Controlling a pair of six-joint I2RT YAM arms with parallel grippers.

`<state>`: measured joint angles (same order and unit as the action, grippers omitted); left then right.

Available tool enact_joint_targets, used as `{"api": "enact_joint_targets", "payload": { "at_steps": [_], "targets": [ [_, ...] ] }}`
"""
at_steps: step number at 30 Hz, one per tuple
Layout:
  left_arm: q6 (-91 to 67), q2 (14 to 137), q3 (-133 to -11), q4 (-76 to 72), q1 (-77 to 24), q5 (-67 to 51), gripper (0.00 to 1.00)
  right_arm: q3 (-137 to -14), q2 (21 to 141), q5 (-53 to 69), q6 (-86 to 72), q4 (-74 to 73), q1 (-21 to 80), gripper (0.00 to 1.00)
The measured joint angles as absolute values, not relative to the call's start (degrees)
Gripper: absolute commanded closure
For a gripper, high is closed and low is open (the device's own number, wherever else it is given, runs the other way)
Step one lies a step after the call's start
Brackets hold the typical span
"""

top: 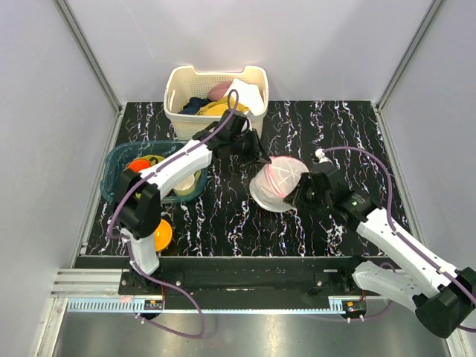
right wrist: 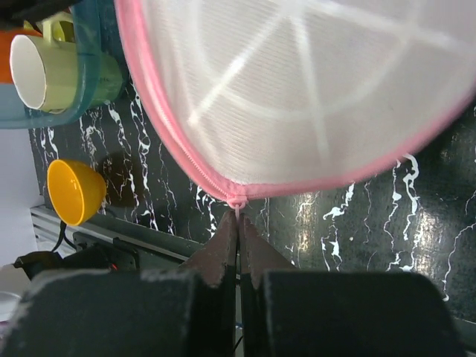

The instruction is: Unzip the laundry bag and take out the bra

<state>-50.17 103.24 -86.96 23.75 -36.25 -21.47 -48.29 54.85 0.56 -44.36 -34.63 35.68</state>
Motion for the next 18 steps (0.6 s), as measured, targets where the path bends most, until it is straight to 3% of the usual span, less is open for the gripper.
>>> {"api": "enact_joint_targets", "payload": {
  "at_steps": [1, 2, 6, 18],
  "targets": [
    [-49.52, 104.84, -88.55, 24.27, -36.25, -21.82, 0.5, -48.56, 55.11, 0.62, -44.36, -34.54, 35.68, 1.0],
    [-48.82, 106.34, -90.04, 24.51, -36.25, -21.78, 0.26, -48.64, 55.55, 0.75, -44.36, -34.59, 35.7, 1.0],
    [-46.35, 107.39, -91.35, 25.87, -35.88, -21.19, 0.07, -48.62, 58.46, 1.06, -44.42, -34.7, 35.97, 1.0],
    [-48.1, 83.66, -72.75, 24.51, -37.34, -19.55, 0.04, -48.51, 63.7, 2.46, -44.62, -30.61, 36.07, 1.0]
  ]
}}
